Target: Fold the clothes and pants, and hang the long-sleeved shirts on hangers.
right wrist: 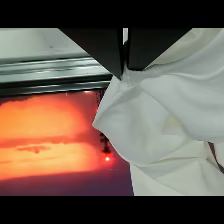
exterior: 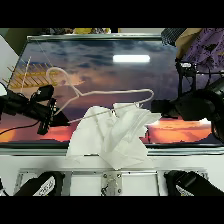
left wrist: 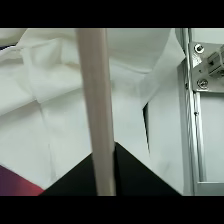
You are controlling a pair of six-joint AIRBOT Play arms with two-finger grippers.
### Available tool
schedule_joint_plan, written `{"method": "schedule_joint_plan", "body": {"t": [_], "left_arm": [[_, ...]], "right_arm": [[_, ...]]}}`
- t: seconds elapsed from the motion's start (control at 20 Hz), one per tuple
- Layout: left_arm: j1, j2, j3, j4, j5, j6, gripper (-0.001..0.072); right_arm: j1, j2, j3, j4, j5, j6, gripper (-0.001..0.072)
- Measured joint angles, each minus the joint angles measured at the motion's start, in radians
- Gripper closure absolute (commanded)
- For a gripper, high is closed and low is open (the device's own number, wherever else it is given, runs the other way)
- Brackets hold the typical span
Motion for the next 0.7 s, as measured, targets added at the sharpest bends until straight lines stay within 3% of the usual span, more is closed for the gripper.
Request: {"method": "schedule_joint_plan", "body": {"t": [0.5, 0.7], "left_arm": [[-0.184, 0.124, -0.18, 0.117, 0.057, -0.092, 0.0684], [-0.169, 0.13, -0.18, 0.141, 0.086, -0.098, 0.0684]], "right_arm": [[-0.011, -0.004, 0.002, -0.01, -0.01, -0.014, 0.069], [-0.011, 0.0, 0.003, 0.003, -0.003, -0.014, 0.069]]}}
